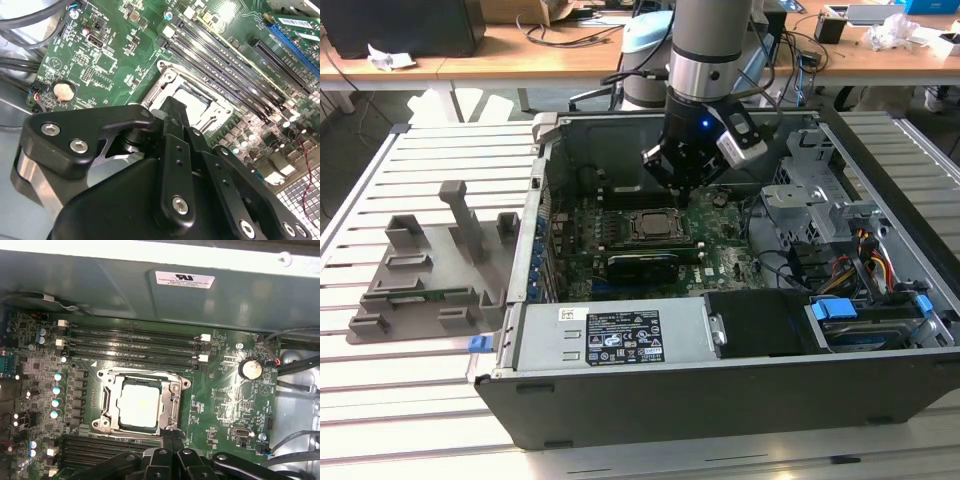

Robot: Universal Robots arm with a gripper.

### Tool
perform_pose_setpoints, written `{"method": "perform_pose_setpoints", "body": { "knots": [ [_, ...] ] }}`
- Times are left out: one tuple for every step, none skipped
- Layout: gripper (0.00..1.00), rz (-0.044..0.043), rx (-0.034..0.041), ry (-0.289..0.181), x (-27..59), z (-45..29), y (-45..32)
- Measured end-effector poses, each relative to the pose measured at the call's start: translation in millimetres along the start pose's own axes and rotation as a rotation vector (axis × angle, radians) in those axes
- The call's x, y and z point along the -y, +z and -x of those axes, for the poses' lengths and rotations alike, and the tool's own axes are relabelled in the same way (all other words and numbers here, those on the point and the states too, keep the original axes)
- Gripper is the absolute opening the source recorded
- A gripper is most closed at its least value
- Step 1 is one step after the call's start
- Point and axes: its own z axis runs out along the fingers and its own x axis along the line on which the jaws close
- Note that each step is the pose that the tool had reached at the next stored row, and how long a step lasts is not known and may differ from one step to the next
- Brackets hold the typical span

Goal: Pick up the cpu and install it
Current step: 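Install the second cpu locking lever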

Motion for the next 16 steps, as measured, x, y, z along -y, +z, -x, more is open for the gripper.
{"method": "perform_pose_setpoints", "body": {
  "knots": [
    [0.11, -0.0002, 0.0, 0.0, 0.0, 0.0, -1.3],
    [0.11, -0.0001, 0.0, 0.0, 0.0, 0.0, -2.9],
    [0.11, -0.0001, 0.0, 0.0, 0.0, 0.0, -4.8],
    [0.11, -0.0002, 0.0, 0.0, 0.0, 0.0, -6.9],
    [0.11, -0.0002, 0.0, 0.0, 0.0, 0.0, -8.7],
    [0.11, -0.0004, 0.0, 0.0, 0.0, -0.1, -12.6],
    [0.11, -0.0004, 0.0, 0.0, 0.0, -0.1, -14.6],
    [0.11, -0.0004, 0.0, 0.0, 0.0, -0.2, -16.7],
    [0.11, -0.0006, 0.0, 0.0, 0.0, -0.2, -18.7],
    [0.11, -0.0005, 0.0, 0.0, 0.0, -0.3, -20.7],
    [0.11, -0.0006, 0.0, 0.0, 0.0, -0.4, -22.7],
    [0.11, -0.0005, 0.0, 0.0, 0.0, -0.4, -24.7],
    [0.11, -0.0005, 0.0, 0.0, 0.0, -0.5, -26.8],
    [0.11, -0.0005, 0.0, 0.0, 0.0, -0.6, -28.6],
    [0.11, -0.0006, -0.0001, 0.0, 0.0, -0.7, -32.0],
    [0.11, -0.0005, 0.0, 0.0, 0.0, -0.9, -35.9]
  ]
}}
